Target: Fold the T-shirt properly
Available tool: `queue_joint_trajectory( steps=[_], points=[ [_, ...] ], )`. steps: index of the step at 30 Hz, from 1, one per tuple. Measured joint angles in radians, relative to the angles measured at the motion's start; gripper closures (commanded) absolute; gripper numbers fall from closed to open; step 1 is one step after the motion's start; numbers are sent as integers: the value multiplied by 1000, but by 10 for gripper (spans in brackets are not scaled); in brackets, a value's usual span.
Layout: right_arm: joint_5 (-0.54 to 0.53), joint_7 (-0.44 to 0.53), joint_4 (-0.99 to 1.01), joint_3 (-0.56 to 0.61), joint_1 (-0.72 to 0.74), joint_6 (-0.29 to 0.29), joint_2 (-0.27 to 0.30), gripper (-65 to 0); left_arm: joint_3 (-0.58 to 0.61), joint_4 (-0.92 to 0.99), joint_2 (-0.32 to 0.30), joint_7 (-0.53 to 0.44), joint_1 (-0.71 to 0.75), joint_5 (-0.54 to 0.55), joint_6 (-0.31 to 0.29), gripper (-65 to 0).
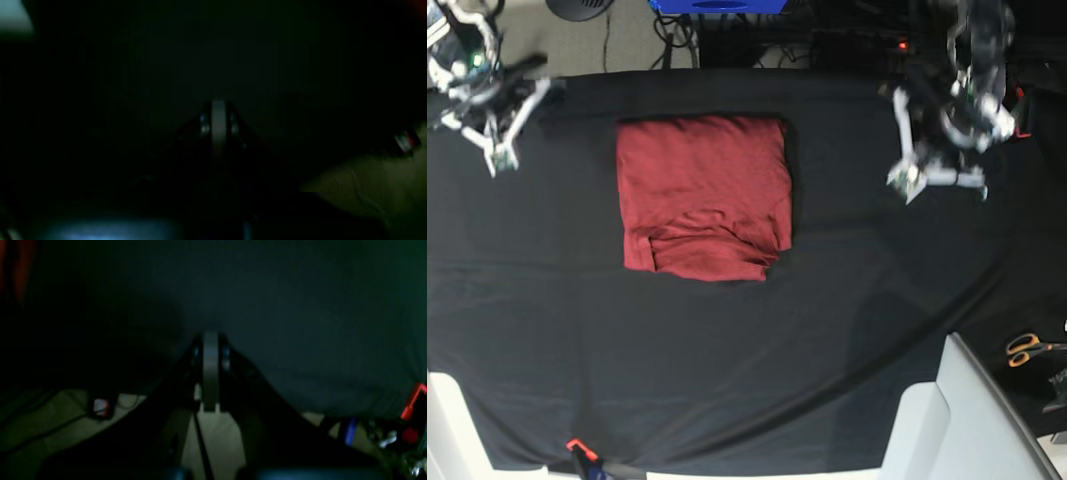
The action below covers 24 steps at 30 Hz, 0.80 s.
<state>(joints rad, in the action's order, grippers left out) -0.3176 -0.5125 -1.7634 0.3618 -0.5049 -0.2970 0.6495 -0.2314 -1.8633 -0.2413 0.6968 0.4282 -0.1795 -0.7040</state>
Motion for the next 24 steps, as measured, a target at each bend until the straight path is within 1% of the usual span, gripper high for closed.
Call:
queue_joint_trajectory(
  steps=[3, 5, 7, 10, 12, 13, 14, 16, 17, 18, 19, 20, 21, 22, 23, 24],
  points=[
    [64, 24, -4, -5, -43, 2, 5, -2, -30, 1, 1, -159, 129, 8, 0, 0],
    [93, 27, 6, -6, -95, 0, 10, -2, -51, 5, 19, -225, 221, 4, 0, 0],
    [93, 24, 35, -6, -148, 2, 10, -2, -73, 29, 46, -283, 293, 2, 0, 0],
    [93, 24, 84, -5, -224, 5, 10, -2, -75, 112, 48, -383, 396, -5, 3, 0],
    [98, 32, 146, -2, -256, -1, 10, -2, -74, 210, 45, -474, 459, -1, 22, 0],
    [93, 34, 186, 2, -268, 6, 5, -2, -69, 278, 45, -517, 476, 0, 35, 0],
    [94, 34, 233, 3, -275, 3, -4, -2, -55, 359, 44, -530, 483, -14, 68, 0],
    [105, 76, 378, 64, -256, -12, -34, -2, -4, 563, 35, -593, 463, -6, 129, 0],
    [103, 124, 470, 110, -225, 3, -53, -3, 44, 678, 17, -636, 426, 0, 137, 0],
    [89, 151, 562, 162, -183, 12, -73, -5, 97, 809, 3, -653, 374, -14, 154, 0],
    [89, 185, 674, 222, -138, 10, -103, -6, 156, 953, -3, -689, 319, -6, 185, 0],
    [100, 208, 823, 273, -62, 11, -154, -6, 215, 1125, -8, -762, 234, 2, 218, 0],
    [87, 216, 970, 318, 8, 0, -203, -6, 274, 1290, -8, -816, 147, -5, 263, 0],
    [97, 264, 1145, 363, 82, 9, -260, -8, 348, 1470, -5, -899, 53, 8, 292, 0],
    [94, 309, 1306, 391, 150, 6, -322, -8, 410, 1627, 4, -988, -35, 5, 299, 0],
    [101, 355, 1484, 404, 219, -1, -391, -8, 474, 1794, 22, -1054, -128, 12, 312, 0]
  ],
)
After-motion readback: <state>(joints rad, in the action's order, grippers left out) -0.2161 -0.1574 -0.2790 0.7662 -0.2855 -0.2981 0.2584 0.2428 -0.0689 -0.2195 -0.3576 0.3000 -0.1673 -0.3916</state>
